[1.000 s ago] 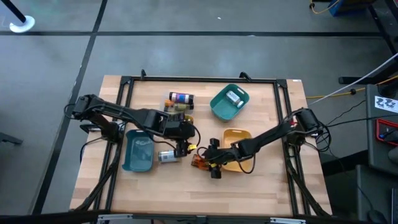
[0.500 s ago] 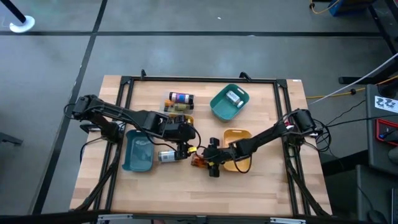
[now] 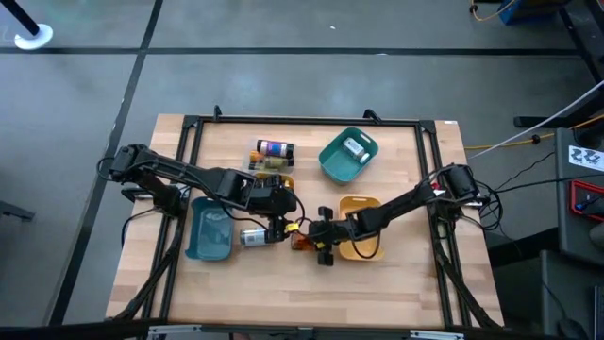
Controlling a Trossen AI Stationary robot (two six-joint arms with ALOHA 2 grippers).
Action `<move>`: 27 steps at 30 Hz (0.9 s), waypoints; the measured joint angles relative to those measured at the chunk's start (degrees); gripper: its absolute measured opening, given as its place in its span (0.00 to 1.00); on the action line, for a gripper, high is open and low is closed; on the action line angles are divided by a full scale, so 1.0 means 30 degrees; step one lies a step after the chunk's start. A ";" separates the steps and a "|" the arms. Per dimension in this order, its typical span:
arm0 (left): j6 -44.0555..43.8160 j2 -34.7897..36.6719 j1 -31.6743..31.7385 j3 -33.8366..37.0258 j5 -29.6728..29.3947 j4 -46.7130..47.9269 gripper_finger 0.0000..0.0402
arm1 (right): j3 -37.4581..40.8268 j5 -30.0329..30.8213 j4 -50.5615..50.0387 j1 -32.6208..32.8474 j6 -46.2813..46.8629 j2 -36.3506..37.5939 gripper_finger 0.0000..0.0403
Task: Sort spices by type
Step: Put the orange seasoning pack into the bottom yellow bin
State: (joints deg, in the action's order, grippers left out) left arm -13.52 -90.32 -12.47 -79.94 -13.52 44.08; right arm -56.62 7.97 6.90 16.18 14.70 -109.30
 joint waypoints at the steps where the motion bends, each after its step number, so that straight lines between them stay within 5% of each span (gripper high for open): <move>1: -0.0006 0.0000 0.0000 0.0000 0.0000 0.0000 0.59 | -0.0007 0.0000 -0.0032 -0.0064 0.0000 0.0000 0.26; 11: -0.0006 0.0000 0.0007 0.0000 0.0000 0.0021 0.59 | 0.0000 -0.0007 -0.0010 -0.0062 -0.0021 0.0000 0.02; 27: -0.1373 0.0600 -0.0727 0.0000 0.0007 0.2210 0.59 | -0.0543 -0.1737 -0.0845 -0.0028 -0.0121 0.0953 0.03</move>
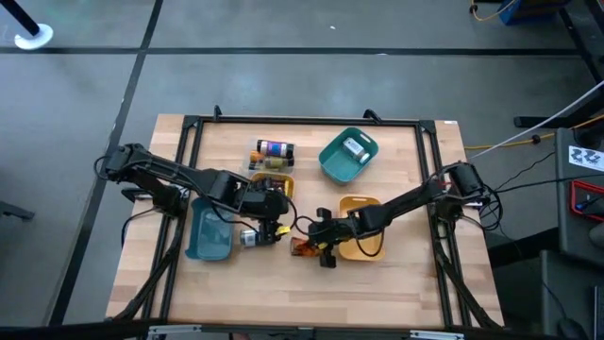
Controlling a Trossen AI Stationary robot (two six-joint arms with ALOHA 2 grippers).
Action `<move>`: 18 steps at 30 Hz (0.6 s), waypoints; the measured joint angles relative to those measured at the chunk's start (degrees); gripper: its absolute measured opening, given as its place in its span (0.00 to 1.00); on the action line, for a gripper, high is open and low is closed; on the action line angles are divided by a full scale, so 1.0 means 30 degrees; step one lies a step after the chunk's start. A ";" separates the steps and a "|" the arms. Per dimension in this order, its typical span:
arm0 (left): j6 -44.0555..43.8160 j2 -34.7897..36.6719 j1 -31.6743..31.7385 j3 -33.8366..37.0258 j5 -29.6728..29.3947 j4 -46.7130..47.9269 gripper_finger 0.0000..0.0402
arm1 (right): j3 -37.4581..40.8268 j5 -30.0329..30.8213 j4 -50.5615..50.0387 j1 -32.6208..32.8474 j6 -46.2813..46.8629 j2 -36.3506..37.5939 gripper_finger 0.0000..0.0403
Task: Sort spices by type
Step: Put the orange seasoning pack into the bottom yellow bin
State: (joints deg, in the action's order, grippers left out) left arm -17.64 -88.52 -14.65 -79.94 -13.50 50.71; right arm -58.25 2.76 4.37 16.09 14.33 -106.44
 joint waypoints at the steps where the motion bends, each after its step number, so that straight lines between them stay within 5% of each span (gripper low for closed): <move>1: -0.0197 0.0062 -0.0049 0.0000 -0.0007 0.0134 0.59 | -0.0184 -0.0104 -0.0267 0.0002 -0.0280 0.0272 0.02; 18: -0.2705 0.0624 -0.2092 0.0000 0.0004 0.2179 0.59 | -0.4965 -0.0363 -1.2981 0.0024 -0.1378 0.5450 0.02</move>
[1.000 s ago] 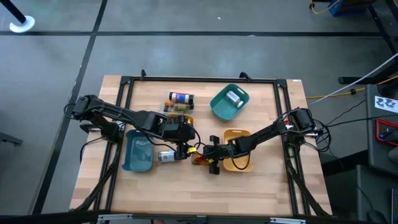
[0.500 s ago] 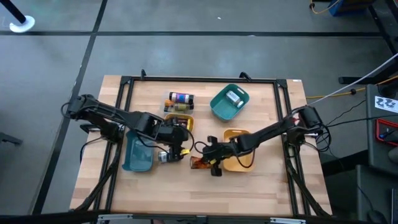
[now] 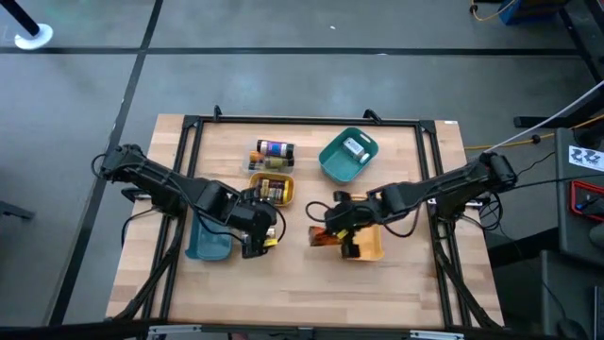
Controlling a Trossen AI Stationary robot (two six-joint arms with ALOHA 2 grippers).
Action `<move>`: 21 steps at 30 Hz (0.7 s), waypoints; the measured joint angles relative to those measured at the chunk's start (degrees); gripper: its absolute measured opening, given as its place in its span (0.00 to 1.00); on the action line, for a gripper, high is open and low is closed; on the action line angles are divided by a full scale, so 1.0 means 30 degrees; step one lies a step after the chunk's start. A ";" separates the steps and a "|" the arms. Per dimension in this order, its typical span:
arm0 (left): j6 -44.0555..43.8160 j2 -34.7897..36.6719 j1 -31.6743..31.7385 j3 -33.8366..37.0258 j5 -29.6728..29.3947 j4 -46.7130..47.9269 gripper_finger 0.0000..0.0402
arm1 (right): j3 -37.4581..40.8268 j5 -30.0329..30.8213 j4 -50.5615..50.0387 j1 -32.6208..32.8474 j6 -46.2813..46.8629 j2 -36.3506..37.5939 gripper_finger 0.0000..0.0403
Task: Sort spices by type
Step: Put the orange seasoning pack into the bottom yellow bin
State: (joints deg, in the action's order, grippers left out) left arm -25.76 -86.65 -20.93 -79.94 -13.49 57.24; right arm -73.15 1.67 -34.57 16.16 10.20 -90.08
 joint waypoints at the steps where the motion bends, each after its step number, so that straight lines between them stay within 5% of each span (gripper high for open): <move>1: -0.0206 0.0000 -0.0070 0.0000 -0.0001 0.0076 0.59 | -0.0187 0.0001 -0.0863 0.0000 0.0152 0.0209 0.02; 11: -0.0423 0.0000 -0.0051 0.0000 -0.0004 0.0128 0.59 | -0.0323 0.0361 -0.8082 0.0000 0.1108 0.1283 0.02; 21: -0.0431 -0.0007 -0.0029 0.0000 -0.0004 0.0128 0.59 | 0.0059 0.0584 -0.8974 -0.0007 0.1157 0.1195 0.03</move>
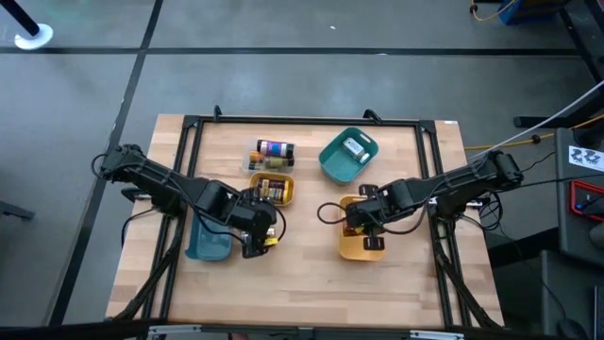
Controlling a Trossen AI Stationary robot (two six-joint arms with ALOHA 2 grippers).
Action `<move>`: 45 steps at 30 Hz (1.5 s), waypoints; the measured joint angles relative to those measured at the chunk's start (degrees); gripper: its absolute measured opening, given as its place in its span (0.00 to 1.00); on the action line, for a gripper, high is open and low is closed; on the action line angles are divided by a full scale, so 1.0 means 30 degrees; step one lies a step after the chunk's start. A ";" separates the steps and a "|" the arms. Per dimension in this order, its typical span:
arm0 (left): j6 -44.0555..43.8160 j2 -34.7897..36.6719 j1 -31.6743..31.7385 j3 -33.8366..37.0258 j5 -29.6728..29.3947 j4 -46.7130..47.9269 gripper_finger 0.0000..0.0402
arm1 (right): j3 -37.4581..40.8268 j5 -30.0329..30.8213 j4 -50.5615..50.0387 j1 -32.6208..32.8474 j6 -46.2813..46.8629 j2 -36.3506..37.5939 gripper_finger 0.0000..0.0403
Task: Sort spices by type
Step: Put the orange seasoning pack into the bottom yellow bin, then put the gold seasoning bottle into the blue bin
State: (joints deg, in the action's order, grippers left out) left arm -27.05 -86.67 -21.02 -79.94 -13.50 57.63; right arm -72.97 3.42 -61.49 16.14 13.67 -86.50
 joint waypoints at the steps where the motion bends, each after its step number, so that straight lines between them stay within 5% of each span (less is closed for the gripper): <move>1: 0.0000 0.0000 0.0000 0.0000 0.0000 0.0000 0.59 | 0.0000 0.0007 0.0007 0.0000 0.0000 0.0000 0.03; 6: -0.0007 0.0000 0.0000 0.0000 -0.0004 0.0004 0.59 | 0.0000 -0.0724 -0.0051 -0.0015 -0.0135 0.0000 0.07; 15: -0.0855 0.0000 0.0000 0.0000 -0.0007 0.0007 0.59 | 0.0000 -0.1494 -0.0036 -0.0015 -0.0095 0.0000 0.35; 21: -0.0585 -0.0015 0.0000 0.0000 -0.0007 0.0003 0.59 | 0.0000 -0.1486 -0.0036 -0.0015 -0.0087 0.0000 0.45; 34: -0.4506 -0.1203 0.0827 -0.0007 -0.0340 0.0373 0.59 | 0.0000 -0.1494 -0.0036 -0.0015 -0.0080 0.0000 0.47; 45: -0.0420 -0.1938 0.1060 -0.0007 0.0998 0.0803 0.59 | 0.0000 -0.1423 -0.1078 0.0106 -0.0058 0.1186 0.47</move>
State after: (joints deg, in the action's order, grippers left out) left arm -28.31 -92.49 -17.84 -79.96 -10.50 60.03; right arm -72.97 -0.85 -64.73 16.46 13.50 -82.94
